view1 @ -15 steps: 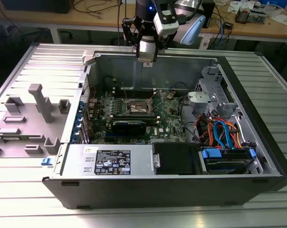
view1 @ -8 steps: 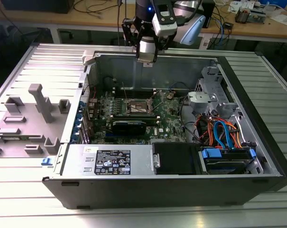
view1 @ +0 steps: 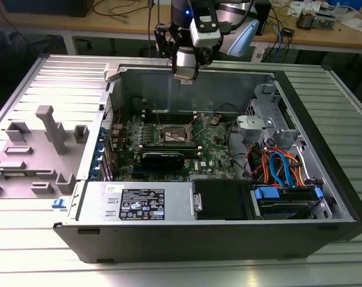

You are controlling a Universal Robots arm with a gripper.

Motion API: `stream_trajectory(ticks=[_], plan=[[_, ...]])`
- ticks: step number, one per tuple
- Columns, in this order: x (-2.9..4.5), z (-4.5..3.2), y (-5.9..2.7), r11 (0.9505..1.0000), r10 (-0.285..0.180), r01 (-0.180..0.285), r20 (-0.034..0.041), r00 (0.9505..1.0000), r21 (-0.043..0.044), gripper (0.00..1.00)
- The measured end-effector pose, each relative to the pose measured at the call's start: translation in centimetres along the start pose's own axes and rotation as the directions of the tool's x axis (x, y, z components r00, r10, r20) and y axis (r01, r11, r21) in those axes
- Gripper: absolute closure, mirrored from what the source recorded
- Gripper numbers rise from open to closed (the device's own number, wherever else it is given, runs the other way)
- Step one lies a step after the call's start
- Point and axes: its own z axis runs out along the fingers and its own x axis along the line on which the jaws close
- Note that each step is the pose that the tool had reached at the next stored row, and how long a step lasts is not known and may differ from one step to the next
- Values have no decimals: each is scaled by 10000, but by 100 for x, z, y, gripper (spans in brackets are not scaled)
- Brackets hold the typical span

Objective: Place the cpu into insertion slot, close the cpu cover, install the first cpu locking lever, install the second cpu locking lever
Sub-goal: 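Place the cpu into insertion slot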

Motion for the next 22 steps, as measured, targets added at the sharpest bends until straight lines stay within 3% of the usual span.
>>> stream_trajectory(ticks=[14, 22], plan=[[0, 37, -3, 9947, 1029, -1029, 83, 9947, -14, 45], [0, 58, -5, 9843, 1766, -1766, 140, 9842, -35, 45]])
